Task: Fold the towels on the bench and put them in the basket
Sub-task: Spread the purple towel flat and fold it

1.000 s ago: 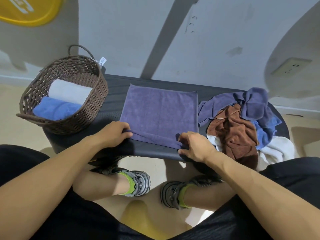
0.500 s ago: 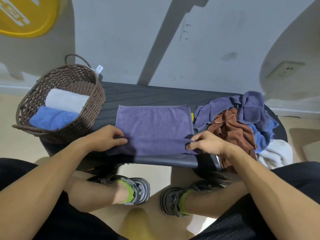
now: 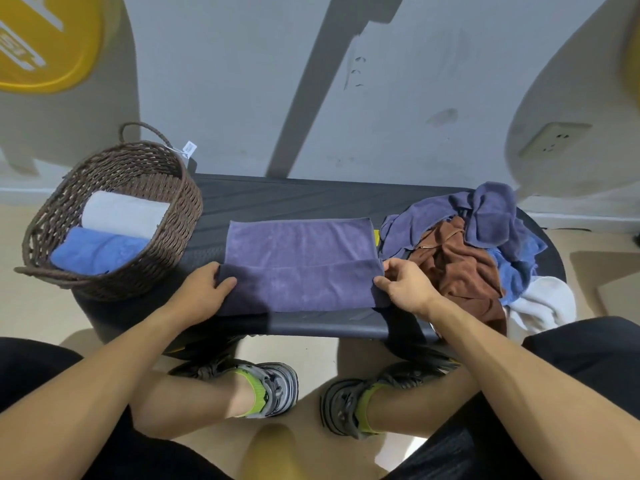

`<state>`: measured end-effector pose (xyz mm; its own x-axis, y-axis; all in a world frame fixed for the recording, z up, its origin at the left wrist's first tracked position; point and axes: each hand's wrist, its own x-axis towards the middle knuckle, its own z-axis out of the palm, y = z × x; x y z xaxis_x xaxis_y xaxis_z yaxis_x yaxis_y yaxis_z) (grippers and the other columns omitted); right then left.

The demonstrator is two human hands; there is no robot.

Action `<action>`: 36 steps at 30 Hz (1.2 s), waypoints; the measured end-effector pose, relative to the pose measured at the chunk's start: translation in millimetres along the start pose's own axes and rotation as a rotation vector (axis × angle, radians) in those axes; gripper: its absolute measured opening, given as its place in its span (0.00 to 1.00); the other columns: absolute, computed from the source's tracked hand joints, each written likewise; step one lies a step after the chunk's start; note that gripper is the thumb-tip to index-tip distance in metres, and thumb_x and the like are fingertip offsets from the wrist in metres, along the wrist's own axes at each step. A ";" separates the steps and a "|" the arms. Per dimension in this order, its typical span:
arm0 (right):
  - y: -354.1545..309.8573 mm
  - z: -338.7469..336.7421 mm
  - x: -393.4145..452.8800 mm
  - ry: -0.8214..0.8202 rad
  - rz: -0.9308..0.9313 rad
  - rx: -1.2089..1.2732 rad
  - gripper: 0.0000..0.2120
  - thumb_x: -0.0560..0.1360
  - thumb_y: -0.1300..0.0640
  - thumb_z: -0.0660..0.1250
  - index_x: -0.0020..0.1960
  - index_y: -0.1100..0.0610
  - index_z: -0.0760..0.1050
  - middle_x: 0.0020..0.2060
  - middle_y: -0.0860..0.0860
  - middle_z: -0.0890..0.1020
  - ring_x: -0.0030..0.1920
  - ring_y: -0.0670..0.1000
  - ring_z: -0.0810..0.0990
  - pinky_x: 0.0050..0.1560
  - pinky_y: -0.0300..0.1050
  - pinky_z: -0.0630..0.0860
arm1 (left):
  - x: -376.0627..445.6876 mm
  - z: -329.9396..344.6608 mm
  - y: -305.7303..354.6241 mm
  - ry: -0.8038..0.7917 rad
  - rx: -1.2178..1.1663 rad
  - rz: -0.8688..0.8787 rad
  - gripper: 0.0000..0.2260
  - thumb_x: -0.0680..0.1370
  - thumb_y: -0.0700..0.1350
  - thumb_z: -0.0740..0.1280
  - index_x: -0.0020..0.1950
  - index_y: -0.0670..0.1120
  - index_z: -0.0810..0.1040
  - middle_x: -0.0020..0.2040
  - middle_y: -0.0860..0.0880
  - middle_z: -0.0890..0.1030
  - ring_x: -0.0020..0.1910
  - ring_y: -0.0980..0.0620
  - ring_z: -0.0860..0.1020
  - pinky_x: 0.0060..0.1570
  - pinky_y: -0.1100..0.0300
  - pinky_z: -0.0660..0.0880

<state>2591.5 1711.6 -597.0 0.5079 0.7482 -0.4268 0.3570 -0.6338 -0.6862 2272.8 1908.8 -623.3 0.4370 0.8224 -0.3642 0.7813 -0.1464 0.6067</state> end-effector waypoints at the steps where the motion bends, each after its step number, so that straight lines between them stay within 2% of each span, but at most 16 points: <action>1: 1.4 -0.8 0.3 -0.003 0.002 -0.031 0.05 0.78 0.60 0.67 0.46 0.60 0.75 0.40 0.56 0.83 0.42 0.56 0.82 0.49 0.53 0.79 | -1.1 -0.3 -0.2 -0.009 0.051 0.018 0.08 0.80 0.48 0.66 0.42 0.49 0.73 0.39 0.51 0.79 0.39 0.53 0.77 0.35 0.57 0.68; 4: 6.2 0.0 -0.9 -0.027 0.029 -0.017 0.07 0.80 0.60 0.64 0.44 0.54 0.70 0.33 0.53 0.79 0.35 0.54 0.77 0.40 0.53 0.78 | -0.5 -1.7 -2.0 -0.028 0.118 -0.002 0.10 0.81 0.50 0.63 0.42 0.49 0.71 0.40 0.52 0.78 0.40 0.55 0.75 0.36 0.56 0.66; 6: 7.5 0.9 -1.1 -0.011 0.007 -0.019 0.07 0.81 0.59 0.63 0.44 0.52 0.70 0.33 0.51 0.78 0.36 0.53 0.77 0.40 0.50 0.75 | 2.0 -5.0 -0.7 -0.007 0.118 0.008 0.11 0.82 0.49 0.62 0.41 0.49 0.71 0.38 0.51 0.77 0.38 0.55 0.75 0.35 0.57 0.65; 8: 6.2 0.7 1.7 0.051 -0.047 -0.001 0.05 0.81 0.59 0.63 0.46 0.54 0.72 0.36 0.50 0.79 0.40 0.52 0.77 0.44 0.46 0.73 | 5.0 -8.0 2.8 0.038 0.062 0.039 0.11 0.82 0.49 0.62 0.40 0.48 0.71 0.35 0.50 0.77 0.35 0.54 0.75 0.33 0.59 0.64; 10: 3.1 0.2 7.2 0.131 -0.079 0.036 0.03 0.81 0.59 0.62 0.50 0.58 0.73 0.42 0.53 0.81 0.44 0.52 0.77 0.48 0.46 0.72 | 7.3 -7.0 9.1 0.104 -0.113 0.042 0.09 0.81 0.48 0.63 0.42 0.47 0.75 0.34 0.50 0.79 0.34 0.53 0.76 0.34 0.57 0.68; 13: -2.9 4.8 12.1 0.233 -0.036 0.225 0.04 0.81 0.59 0.63 0.52 0.61 0.73 0.41 0.52 0.79 0.44 0.50 0.77 0.48 0.44 0.72 | 12.0 0.6 16.8 0.214 -0.368 -0.043 0.10 0.81 0.49 0.64 0.44 0.46 0.79 0.41 0.48 0.82 0.42 0.50 0.78 0.44 0.53 0.74; 14: -4.6 6.8 13.0 0.232 0.007 0.310 0.05 0.80 0.59 0.65 0.52 0.61 0.74 0.41 0.51 0.80 0.45 0.49 0.77 0.49 0.44 0.73 | 13.4 2.0 16.1 0.188 -0.456 -0.108 0.11 0.80 0.51 0.65 0.44 0.45 0.80 0.43 0.47 0.83 0.44 0.49 0.79 0.47 0.52 0.75; 16: -3.5 8.0 15.5 0.158 0.122 0.391 0.08 0.78 0.56 0.70 0.50 0.61 0.77 0.42 0.52 0.83 0.45 0.51 0.80 0.49 0.47 0.76 | 13.1 3.4 12.2 0.035 -0.561 -0.247 0.12 0.78 0.53 0.68 0.46 0.44 0.82 0.45 0.45 0.85 0.46 0.47 0.81 0.51 0.48 0.77; 18: -0.4 5.9 16.0 0.041 0.234 0.338 0.08 0.75 0.55 0.73 0.44 0.60 0.78 0.41 0.54 0.83 0.42 0.53 0.81 0.48 0.51 0.79 | 12.5 4.4 4.2 -0.041 -0.401 -0.239 0.10 0.77 0.50 0.71 0.43 0.44 0.82 0.39 0.47 0.85 0.41 0.48 0.80 0.43 0.50 0.77; 20: 2.1 4.1 15.5 -0.017 0.265 0.233 0.09 0.75 0.56 0.73 0.41 0.59 0.77 0.38 0.54 0.82 0.39 0.53 0.80 0.47 0.53 0.81 | 13.2 5.6 0.1 0.008 -0.173 -0.146 0.10 0.78 0.47 0.69 0.39 0.45 0.78 0.33 0.50 0.81 0.35 0.50 0.78 0.34 0.56 0.71; 23: 4.6 4.1 15.1 -0.010 0.145 -0.052 0.10 0.78 0.54 0.69 0.42 0.60 0.77 0.35 0.55 0.81 0.37 0.53 0.79 0.45 0.53 0.80 | 11.5 4.8 1.4 -0.034 0.046 -0.085 0.07 0.79 0.47 0.66 0.41 0.50 0.74 0.39 0.51 0.80 0.39 0.53 0.78 0.34 0.57 0.68; 25: 5.2 3.8 14.9 -0.037 0.122 -0.194 0.11 0.78 0.53 0.69 0.42 0.59 0.78 0.35 0.54 0.81 0.35 0.52 0.78 0.41 0.48 0.77 | 10.2 2.1 -0.5 -0.123 0.104 -0.116 0.06 0.79 0.48 0.66 0.42 0.52 0.74 0.41 0.52 0.80 0.40 0.53 0.78 0.34 0.57 0.70; 27: 5.4 2.8 15.6 -0.077 0.147 -0.268 0.12 0.77 0.50 0.69 0.39 0.57 0.78 0.34 0.51 0.80 0.33 0.49 0.75 0.36 0.43 0.73 | 8.9 0.9 -3.4 -0.188 0.070 -0.153 0.05 0.79 0.48 0.67 0.44 0.51 0.76 0.41 0.49 0.82 0.40 0.51 0.81 0.32 0.57 0.74; 30: 3.2 3.1 15.3 -0.079 0.158 -0.220 0.18 0.77 0.46 0.68 0.40 0.60 0.78 0.34 0.55 0.81 0.35 0.54 0.78 0.39 0.46 0.75 | 5.8 1.6 0.3 -0.178 -0.193 -0.235 0.09 0.78 0.49 0.69 0.45 0.44 0.79 0.41 0.45 0.83 0.40 0.47 0.82 0.30 0.56 0.77; 33: 0.5 1.9 15.5 -0.010 0.075 -0.207 0.16 0.78 0.48 0.67 0.41 0.60 0.76 0.33 0.55 0.81 0.38 0.58 0.82 0.41 0.49 0.77 | 6.9 -0.6 3.3 -0.136 -0.294 -0.239 0.07 0.79 0.45 0.69 0.47 0.41 0.79 0.42 0.42 0.83 0.39 0.46 0.80 0.35 0.54 0.77; 36: -0.7 -3.2 18.8 -0.005 0.063 -0.120 0.17 0.79 0.49 0.66 0.45 0.64 0.76 0.36 0.60 0.83 0.38 0.61 0.83 0.44 0.57 0.82 | 10.2 -5.0 0.7 -0.186 -0.346 -0.239 0.01 0.79 0.39 0.67 0.51 0.43 0.78 0.43 0.41 0.82 0.43 0.45 0.81 0.43 0.46 0.80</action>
<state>2603.4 1725.5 -602.7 0.5284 0.7067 -0.4705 0.4159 -0.6986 -0.5822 2275.5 1919.8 -623.0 0.3596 0.6937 -0.6240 0.6891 0.2534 0.6789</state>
